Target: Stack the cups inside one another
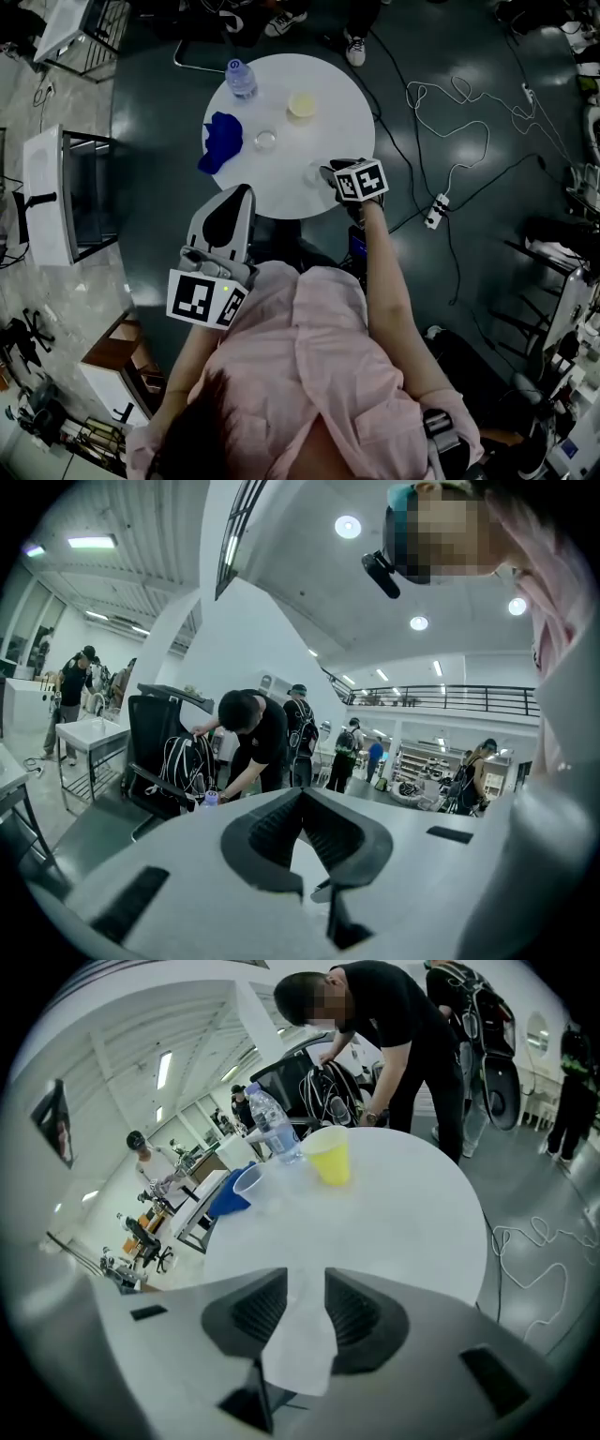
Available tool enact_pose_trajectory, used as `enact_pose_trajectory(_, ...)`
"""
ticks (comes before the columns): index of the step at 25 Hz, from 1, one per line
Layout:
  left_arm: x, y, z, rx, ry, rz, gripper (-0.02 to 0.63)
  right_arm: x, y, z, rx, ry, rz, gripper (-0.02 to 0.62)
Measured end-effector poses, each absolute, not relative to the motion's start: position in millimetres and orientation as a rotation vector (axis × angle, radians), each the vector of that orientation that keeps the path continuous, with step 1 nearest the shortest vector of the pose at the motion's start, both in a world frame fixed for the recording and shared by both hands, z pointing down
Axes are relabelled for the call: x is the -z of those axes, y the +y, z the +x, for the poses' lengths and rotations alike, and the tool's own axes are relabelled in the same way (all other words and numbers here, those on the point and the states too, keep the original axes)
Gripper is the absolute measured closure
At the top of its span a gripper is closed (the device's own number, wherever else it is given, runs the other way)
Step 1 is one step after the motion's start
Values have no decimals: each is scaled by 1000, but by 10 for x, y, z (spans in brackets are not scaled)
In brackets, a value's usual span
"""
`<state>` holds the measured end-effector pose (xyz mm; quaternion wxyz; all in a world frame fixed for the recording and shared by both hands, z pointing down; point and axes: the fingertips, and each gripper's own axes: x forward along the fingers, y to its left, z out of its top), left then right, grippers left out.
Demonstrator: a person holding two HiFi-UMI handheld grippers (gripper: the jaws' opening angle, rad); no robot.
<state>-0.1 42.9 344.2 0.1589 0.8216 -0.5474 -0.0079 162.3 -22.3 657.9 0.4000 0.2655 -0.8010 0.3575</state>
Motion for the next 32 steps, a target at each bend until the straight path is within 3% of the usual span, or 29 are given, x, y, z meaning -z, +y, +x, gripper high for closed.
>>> enact_pose_trajectory(9,-3455,480,65,31,-1593,2345,591,-6564,-220,1597,-847,-2034,645,551)
enact_pose_trajectory(32,-3428,447,-150,122,-1641,2310,591,-5676,-603,1510,-702,-2277,856,554)
